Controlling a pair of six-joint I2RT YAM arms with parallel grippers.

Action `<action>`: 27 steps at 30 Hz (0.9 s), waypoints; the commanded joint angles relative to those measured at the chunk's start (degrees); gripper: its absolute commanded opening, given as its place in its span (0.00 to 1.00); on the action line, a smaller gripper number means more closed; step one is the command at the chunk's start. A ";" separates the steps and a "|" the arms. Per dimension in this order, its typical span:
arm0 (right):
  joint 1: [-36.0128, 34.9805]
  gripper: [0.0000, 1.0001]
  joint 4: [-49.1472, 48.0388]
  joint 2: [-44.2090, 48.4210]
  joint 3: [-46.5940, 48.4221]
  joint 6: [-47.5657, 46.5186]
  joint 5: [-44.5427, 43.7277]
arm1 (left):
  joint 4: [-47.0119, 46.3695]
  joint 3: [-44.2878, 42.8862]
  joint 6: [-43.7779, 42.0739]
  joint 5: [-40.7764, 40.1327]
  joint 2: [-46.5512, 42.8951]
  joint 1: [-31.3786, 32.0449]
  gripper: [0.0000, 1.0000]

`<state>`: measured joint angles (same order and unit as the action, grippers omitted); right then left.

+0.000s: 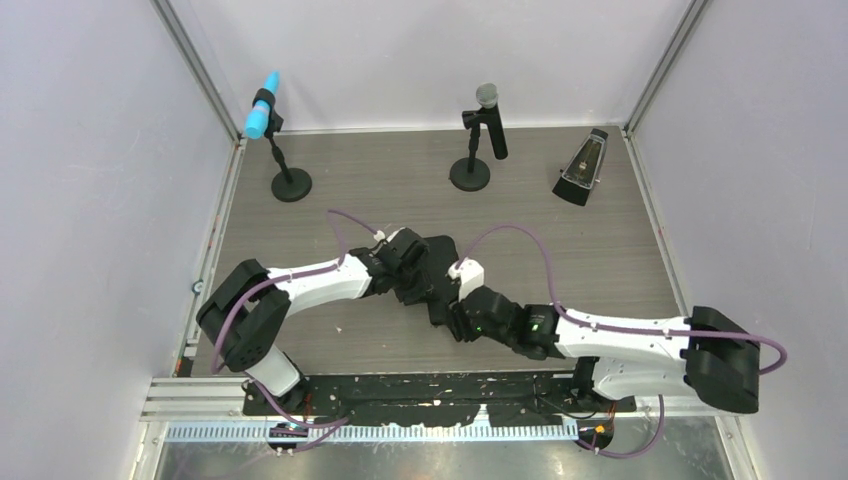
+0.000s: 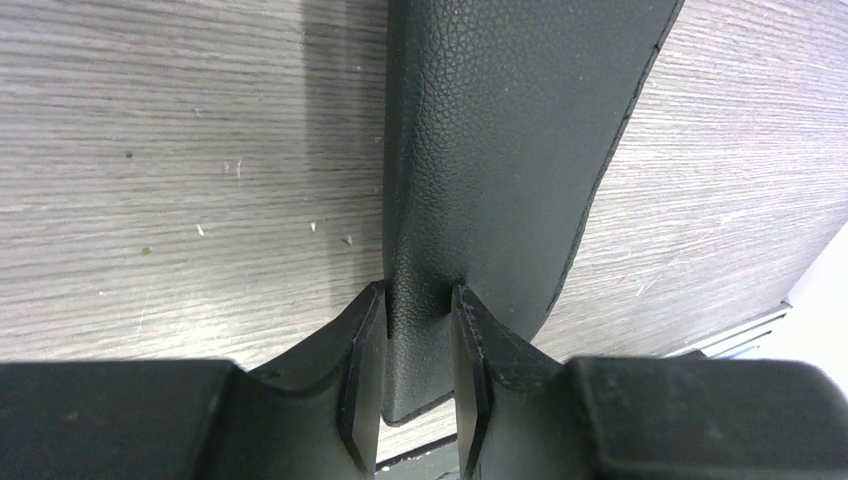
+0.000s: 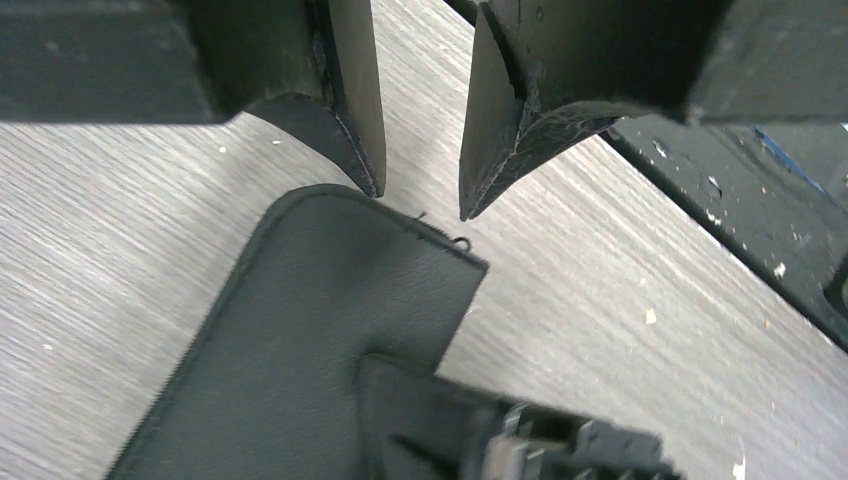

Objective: Sort the hair-cutting tools
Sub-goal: Zip the hairdressing tool bag at the center of the board.

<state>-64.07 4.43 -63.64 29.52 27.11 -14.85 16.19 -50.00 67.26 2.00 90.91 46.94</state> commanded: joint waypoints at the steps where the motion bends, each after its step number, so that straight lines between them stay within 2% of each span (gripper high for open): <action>1: -5.71 0.42 -0.37 -4.17 3.84 -2.75 -7.37 | 8.35 -2.05 0.21 -4.16 -0.03 1.06 0.23; 11: -13.74 0.39 -0.57 -15.89 11.32 -5.21 -10.30 | 9.12 -3.08 1.07 -4.03 0.90 1.83 0.23; 19: -14.32 0.34 4.28 -22.25 15.78 -3.45 -14.16 | 9.04 -3.05 1.20 -3.58 0.47 2.11 0.23; 27: -14.32 0.33 8.78 -23.53 17.11 0.27 -18.93 | 9.04 -2.80 1.16 -3.28 0.30 2.11 0.23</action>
<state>-78.17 11.18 -87.05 44.31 24.60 -28.88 20.82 -52.42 68.84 -0.23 91.26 48.38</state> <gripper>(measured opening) 0.335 0.281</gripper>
